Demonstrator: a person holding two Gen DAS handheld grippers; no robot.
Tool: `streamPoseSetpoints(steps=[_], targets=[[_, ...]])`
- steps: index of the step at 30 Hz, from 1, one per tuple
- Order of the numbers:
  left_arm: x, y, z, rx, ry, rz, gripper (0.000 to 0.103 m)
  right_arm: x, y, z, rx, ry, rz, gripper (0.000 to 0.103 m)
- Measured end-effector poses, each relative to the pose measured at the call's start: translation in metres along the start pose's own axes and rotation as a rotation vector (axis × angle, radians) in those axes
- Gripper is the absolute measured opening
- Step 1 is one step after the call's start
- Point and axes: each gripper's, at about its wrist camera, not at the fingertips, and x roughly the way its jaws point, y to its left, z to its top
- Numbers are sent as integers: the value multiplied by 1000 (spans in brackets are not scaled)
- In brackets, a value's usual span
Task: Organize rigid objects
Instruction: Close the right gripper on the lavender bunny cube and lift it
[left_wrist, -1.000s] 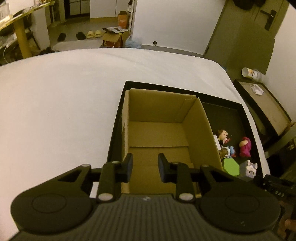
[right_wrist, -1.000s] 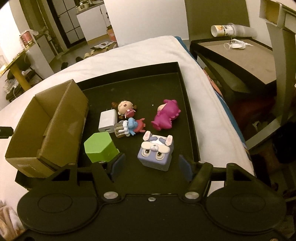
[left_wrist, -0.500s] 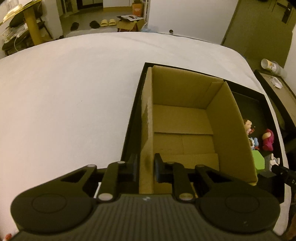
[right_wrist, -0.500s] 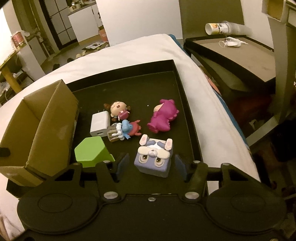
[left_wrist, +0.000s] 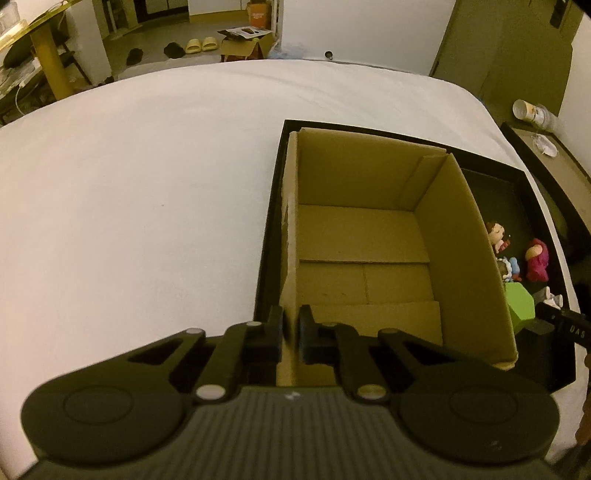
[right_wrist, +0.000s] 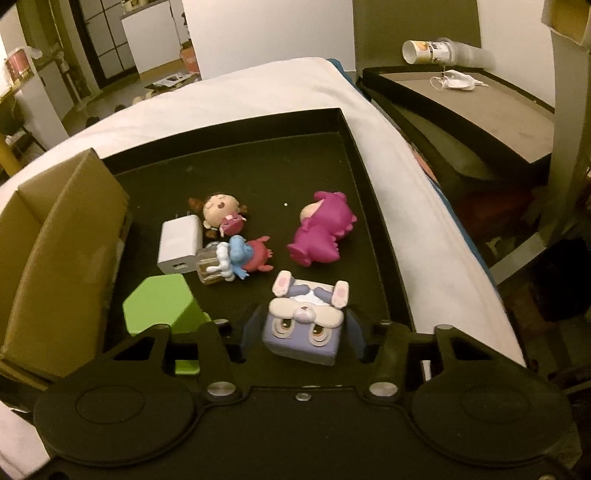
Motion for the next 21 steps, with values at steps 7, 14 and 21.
streamPoseSetpoints(steps=[7,14,21], targets=[[4,0,0,-25,11,10,8,9,6,2,-43,34,-25,47],[12,4,4,-59,27,12,8,4,6,4,-62,45,-11,44],[17,9,5,-82,38,-4,9,-11,7,8,-86,17,3,43]])
